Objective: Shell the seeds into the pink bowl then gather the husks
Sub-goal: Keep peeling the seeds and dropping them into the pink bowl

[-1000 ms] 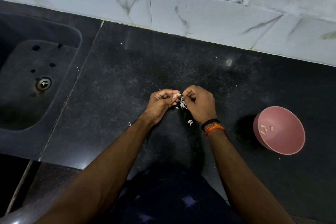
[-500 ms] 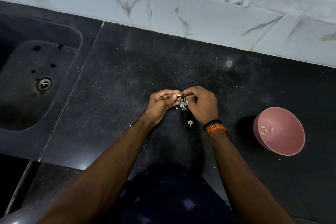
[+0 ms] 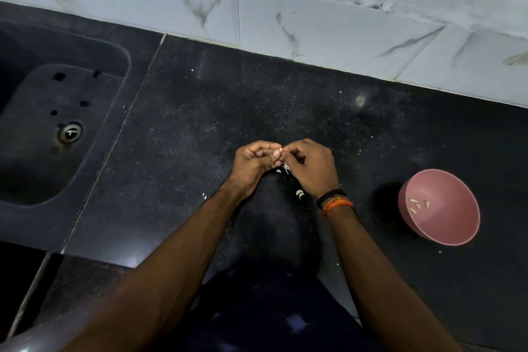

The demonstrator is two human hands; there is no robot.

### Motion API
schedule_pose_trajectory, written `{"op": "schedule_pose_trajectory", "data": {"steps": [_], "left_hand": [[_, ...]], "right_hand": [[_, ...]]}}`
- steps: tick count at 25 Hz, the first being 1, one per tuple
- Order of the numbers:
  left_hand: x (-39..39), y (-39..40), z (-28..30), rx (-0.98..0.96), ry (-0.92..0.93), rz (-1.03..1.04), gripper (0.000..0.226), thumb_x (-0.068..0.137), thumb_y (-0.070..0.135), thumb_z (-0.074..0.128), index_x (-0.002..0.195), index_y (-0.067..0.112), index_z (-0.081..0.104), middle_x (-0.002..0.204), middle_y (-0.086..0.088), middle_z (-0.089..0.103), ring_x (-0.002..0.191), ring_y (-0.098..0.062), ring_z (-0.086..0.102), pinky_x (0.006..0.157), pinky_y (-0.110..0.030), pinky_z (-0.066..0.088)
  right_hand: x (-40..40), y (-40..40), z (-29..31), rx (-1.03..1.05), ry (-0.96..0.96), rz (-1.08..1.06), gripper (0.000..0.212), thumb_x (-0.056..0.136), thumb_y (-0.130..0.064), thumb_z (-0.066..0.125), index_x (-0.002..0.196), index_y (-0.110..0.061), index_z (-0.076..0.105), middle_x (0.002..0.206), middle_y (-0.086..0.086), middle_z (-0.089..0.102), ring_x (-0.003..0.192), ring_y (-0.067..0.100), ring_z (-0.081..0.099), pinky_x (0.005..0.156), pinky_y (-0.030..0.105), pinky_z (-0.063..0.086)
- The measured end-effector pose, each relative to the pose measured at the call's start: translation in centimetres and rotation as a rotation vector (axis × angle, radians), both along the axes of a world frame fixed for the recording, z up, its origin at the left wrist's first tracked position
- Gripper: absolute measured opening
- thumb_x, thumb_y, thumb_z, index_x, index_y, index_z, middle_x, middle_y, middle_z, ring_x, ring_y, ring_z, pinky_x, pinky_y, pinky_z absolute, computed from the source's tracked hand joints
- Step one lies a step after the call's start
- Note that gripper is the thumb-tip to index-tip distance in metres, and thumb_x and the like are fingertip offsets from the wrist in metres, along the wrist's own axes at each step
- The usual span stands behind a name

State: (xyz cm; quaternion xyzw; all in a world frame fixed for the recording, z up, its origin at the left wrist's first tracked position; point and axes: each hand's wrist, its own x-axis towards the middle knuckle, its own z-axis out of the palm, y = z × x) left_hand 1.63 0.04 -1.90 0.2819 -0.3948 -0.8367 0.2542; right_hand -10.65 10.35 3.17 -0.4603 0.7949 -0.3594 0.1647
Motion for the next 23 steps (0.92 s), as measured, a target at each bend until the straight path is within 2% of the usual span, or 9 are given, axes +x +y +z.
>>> {"op": "schedule_pose_trajectory", "data": {"steps": [8, 13, 17, 21, 23], "left_hand": [[0.11, -0.08, -0.33, -0.061, 0.020, -0.015, 0.013, 0.079, 0.003, 0.073, 0.089, 0.010, 0.077, 0.087, -0.010, 0.075, 0.081, -0.018, 0.070, 0.074, -0.027, 0.058], [0.09, 0.01, -0.31, -0.111, -0.001, -0.017, 0.016, 0.080, 0.000, 0.072, 0.087, 0.013, 0.079, 0.086, -0.008, 0.075, 0.077, -0.016, 0.069, 0.071, -0.025, 0.057], [-0.04, 0.10, -0.61, -0.162, -0.049, 0.002, 0.027, 0.084, -0.009, 0.068, 0.084, 0.015, 0.080, 0.083, -0.007, 0.076, 0.072, -0.014, 0.068, 0.070, -0.025, 0.056], [-0.21, 0.28, -0.78, -0.207, -0.081, 0.018, 0.026, 0.083, -0.009, 0.069, 0.084, 0.014, 0.080, 0.082, -0.008, 0.076, 0.070, -0.014, 0.067, 0.070, -0.026, 0.055], [-0.22, 0.25, -0.90, -0.222, -0.086, 0.013, 0.017, 0.084, -0.010, 0.069, 0.090, 0.004, 0.077, 0.084, -0.012, 0.075, 0.071, -0.016, 0.066, 0.070, -0.027, 0.055]], "right_hand": [[-0.36, 0.10, -0.18, 0.020, -0.102, -0.006, 0.008, 0.093, -0.019, 0.070, 0.094, -0.015, 0.078, 0.089, -0.006, 0.071, 0.079, 0.004, 0.066, 0.073, 0.020, 0.052], [-0.55, -0.10, -0.20, 0.045, -0.107, -0.005, 0.008, 0.092, -0.019, 0.070, 0.093, -0.016, 0.077, 0.089, -0.003, 0.073, 0.080, 0.008, 0.069, 0.077, 0.032, 0.059], [-0.87, -0.18, -0.26, 0.103, -0.189, -0.002, 0.009, 0.091, -0.019, 0.068, 0.091, -0.016, 0.077, 0.081, -0.005, 0.074, 0.076, 0.013, 0.072, 0.076, 0.044, 0.061], [-0.72, -0.37, -0.17, 0.133, -0.213, -0.029, 0.010, 0.088, -0.020, 0.068, 0.085, -0.016, 0.077, 0.074, -0.005, 0.073, 0.071, 0.014, 0.072, 0.074, 0.045, 0.061], [-0.52, -0.45, -0.09, 0.142, -0.195, -0.047, 0.010, 0.087, -0.022, 0.069, 0.082, -0.017, 0.076, 0.072, -0.006, 0.072, 0.071, 0.012, 0.070, 0.073, 0.042, 0.060]]}}
